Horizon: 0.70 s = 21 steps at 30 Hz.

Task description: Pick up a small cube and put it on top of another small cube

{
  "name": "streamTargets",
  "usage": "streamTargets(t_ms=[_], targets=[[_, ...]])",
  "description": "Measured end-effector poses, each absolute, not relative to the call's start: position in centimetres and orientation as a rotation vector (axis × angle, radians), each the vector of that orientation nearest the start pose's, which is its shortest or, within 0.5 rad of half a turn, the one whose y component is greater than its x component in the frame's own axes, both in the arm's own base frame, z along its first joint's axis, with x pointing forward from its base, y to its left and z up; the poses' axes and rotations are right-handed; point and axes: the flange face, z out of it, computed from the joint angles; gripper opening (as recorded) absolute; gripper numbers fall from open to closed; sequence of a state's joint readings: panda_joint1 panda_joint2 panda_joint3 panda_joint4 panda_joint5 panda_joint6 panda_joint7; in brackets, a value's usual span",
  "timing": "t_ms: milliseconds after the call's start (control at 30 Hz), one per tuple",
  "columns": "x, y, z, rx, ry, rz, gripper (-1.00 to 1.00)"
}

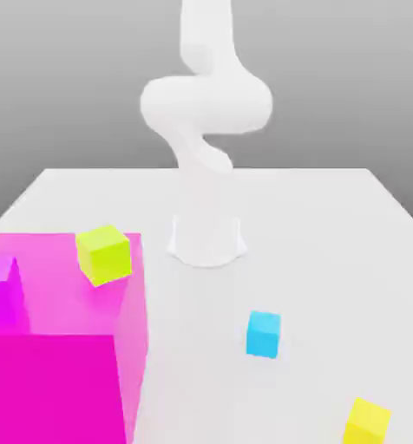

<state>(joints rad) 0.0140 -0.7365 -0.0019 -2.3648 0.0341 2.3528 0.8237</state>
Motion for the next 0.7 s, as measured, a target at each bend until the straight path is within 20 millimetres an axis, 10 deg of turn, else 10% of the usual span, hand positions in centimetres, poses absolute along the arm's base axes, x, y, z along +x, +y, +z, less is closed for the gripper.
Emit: streamTargets(t_ms=[300, 567, 700], targets=[[41.6, 5.4, 43.7, -2.545, 1.263, -0.436, 0.00], [33.5, 9.3, 23.3, -2.705, 1.483, -0.069, 0.00], [31.3, 9.6, 18.8, -2.737, 1.527, -0.007, 0.00]])
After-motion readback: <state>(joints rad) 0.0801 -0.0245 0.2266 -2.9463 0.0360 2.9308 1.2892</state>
